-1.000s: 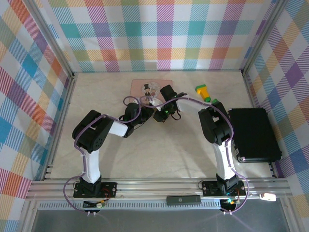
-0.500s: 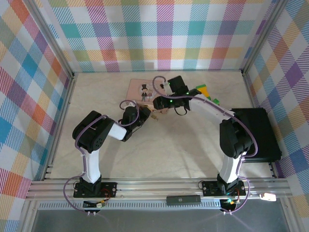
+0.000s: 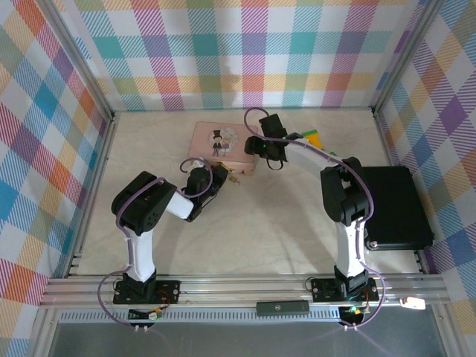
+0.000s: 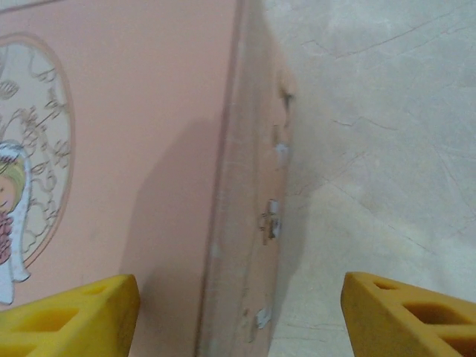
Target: Unlock the padlock with the key
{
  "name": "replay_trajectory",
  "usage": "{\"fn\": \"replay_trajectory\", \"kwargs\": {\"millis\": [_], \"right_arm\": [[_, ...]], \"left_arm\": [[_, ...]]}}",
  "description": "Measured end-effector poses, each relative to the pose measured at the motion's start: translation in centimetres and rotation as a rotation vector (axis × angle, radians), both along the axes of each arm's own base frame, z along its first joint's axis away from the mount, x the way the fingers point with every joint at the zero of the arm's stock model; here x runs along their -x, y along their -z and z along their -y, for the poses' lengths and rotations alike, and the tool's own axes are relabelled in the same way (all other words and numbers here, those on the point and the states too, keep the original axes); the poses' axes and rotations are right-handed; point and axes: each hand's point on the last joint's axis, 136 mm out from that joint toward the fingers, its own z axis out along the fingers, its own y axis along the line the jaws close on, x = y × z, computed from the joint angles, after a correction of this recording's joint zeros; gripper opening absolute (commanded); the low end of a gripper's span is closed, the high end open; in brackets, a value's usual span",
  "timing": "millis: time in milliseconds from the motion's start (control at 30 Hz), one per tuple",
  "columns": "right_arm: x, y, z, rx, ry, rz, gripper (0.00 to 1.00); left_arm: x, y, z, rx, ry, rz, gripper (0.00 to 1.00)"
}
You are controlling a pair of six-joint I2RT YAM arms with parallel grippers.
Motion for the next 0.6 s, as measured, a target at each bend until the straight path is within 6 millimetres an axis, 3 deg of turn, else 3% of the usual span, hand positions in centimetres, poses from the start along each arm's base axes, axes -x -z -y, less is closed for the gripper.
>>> {"fn": "replay_trajectory", "kwargs": {"millis": [400,600], "right_arm": [[1.3,0.8,-1.2,-0.217,0.182,-0.026,0.67],[1.5,0.7,-1.8,-0.239,0.204,-0.026,0.67]], "left_arm": [[-0.1,-0.1,-1.5,0.169,-0.162,0.035,0.00],[0.3,0.0,-2.5,0.183,-0.172,0.025,0.00]]}}
